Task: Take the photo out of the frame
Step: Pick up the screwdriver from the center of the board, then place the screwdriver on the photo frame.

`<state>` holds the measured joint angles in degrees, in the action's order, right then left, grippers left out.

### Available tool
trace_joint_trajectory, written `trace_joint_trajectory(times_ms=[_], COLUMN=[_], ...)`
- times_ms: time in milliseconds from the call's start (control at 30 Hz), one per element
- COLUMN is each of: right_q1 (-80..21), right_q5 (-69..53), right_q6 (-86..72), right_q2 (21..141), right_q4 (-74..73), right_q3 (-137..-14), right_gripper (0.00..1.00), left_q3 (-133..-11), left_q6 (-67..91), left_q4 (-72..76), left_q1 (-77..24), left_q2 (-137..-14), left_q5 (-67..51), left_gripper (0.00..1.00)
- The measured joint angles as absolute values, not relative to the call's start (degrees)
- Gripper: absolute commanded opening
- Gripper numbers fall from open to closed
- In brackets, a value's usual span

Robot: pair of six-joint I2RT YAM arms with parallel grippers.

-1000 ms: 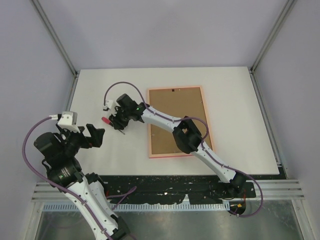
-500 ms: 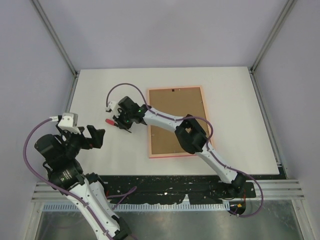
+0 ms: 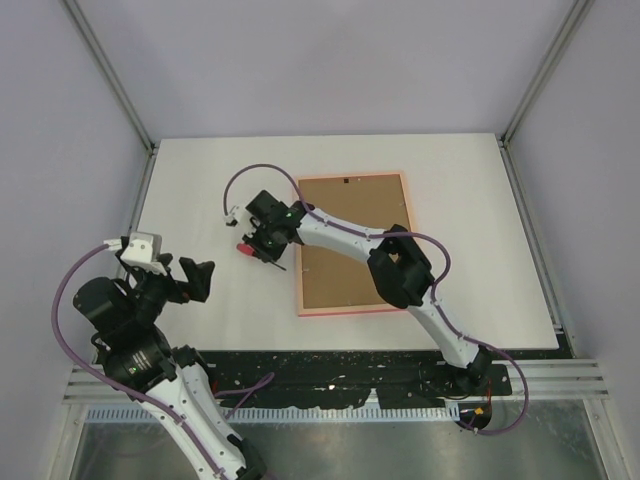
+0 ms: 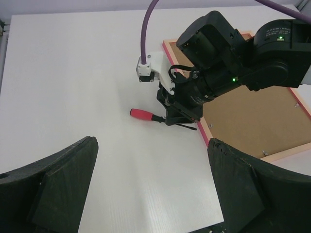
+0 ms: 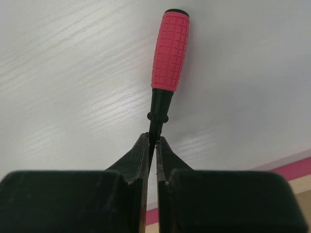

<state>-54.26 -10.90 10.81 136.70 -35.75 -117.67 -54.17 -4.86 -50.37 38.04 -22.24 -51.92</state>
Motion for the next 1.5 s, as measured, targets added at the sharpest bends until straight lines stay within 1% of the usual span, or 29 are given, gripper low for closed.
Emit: trace_joint_trajectory(times_ms=[167,267,433,700,867,1133,1267,1500], right_q1=[-54.1,-53.5,-50.7,-39.6,-35.6,-31.3,-30.8,-30.9], right_q5=[-9.5,-8.8,-8.1,-7.3,-4.1,3.4,5.3,5.2], right_q6=[11.5,12.3,13.9,14.7,13.5,8.5,6.6,5.3], right_q2=[133.9,130.5,121.4,100.2,90.3,90.6,91.7,95.6], right_q4=[-38.0,-38.5,-38.8,-34.1,-29.8,-27.8,-27.7,-28.9], right_q3=[-116.8,-113.1,-101.7,-78.2,-67.9,-60.4,-60.0,-60.8], right_gripper=[0.08,0.08,0.08,0.08,0.08,0.08,0.08,0.08], left_q3=[-53.6,-53.3,-53.2,-52.4,-52.2,-52.0,-51.9,-51.9], left_q6=[-4.9,-4.8,-4.7,-4.5,-4.4,-4.4,-4.4,-4.4], left_q4=[-50.2,-50.1,-49.9,-49.6,-49.5,-49.5,-49.5,-49.5], left_q1=[38.1,38.0,38.1,38.1,38.1,38.1,38.1,38.1], left_q2=[-21.8,-21.1,-20.9,-20.1,-20.1,-18.2,-18.0,-18.2], left_q5=[-52.1,-52.2,-52.6,-53.9,-54.6,-55.3,-55.5,-55.5], left_gripper=[1.0,1.0,1.0,1.0,1.0,1.0,1.0,1.0])
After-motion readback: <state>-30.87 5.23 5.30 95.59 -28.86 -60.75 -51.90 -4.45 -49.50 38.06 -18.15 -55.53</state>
